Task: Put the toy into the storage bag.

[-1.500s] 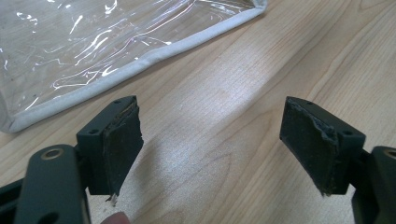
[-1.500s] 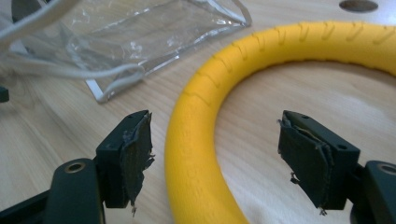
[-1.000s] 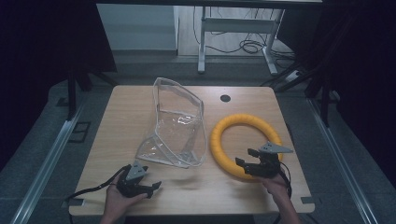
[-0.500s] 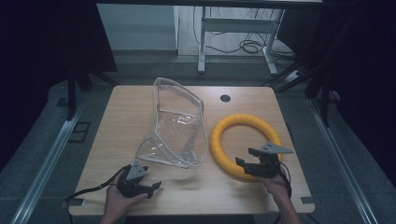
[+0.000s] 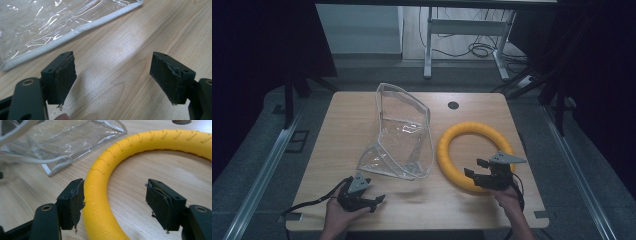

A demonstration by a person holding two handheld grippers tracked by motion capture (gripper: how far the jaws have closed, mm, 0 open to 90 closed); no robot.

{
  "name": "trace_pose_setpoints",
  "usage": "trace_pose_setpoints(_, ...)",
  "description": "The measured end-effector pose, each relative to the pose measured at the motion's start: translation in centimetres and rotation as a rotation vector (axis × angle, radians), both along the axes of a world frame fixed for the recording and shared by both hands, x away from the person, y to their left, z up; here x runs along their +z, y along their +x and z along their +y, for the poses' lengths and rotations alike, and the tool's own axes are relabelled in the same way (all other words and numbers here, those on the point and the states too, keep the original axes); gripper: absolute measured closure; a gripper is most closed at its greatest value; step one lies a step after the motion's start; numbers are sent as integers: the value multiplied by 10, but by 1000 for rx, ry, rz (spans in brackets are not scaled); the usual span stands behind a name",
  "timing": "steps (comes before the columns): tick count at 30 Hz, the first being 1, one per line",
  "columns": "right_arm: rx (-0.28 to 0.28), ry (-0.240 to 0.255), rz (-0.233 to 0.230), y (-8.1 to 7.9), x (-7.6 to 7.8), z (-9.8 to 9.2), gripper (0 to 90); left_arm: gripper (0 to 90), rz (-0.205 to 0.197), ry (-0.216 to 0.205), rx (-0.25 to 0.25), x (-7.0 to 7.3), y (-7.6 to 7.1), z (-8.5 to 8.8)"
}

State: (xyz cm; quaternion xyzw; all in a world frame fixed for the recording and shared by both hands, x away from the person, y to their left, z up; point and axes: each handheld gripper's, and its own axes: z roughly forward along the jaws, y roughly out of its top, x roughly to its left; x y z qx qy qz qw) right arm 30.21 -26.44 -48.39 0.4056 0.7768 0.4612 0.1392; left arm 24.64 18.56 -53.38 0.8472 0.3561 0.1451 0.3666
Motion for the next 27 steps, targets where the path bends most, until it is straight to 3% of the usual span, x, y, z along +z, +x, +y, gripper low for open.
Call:
trace_pose_setpoints(7, 17, 5, 4, 1, 12, 1, 324, 208, -5, -4, 2, 1, -1, 1)
trace_pose_setpoints(12, 64, -57, 34, 5, 23, 4, 324, 208, -4, -5, 1, 2, 0, 1)
trace_pose_setpoints(20, 199, -180, 103, 18, 44, 19, 327, 208, -2, -4, 0, 1, 0, 1)
trace_pose_setpoints(27, 279, -283, 169, 28, 50, 39, 320, 208, 0, -3, -2, 0, 0, 0)
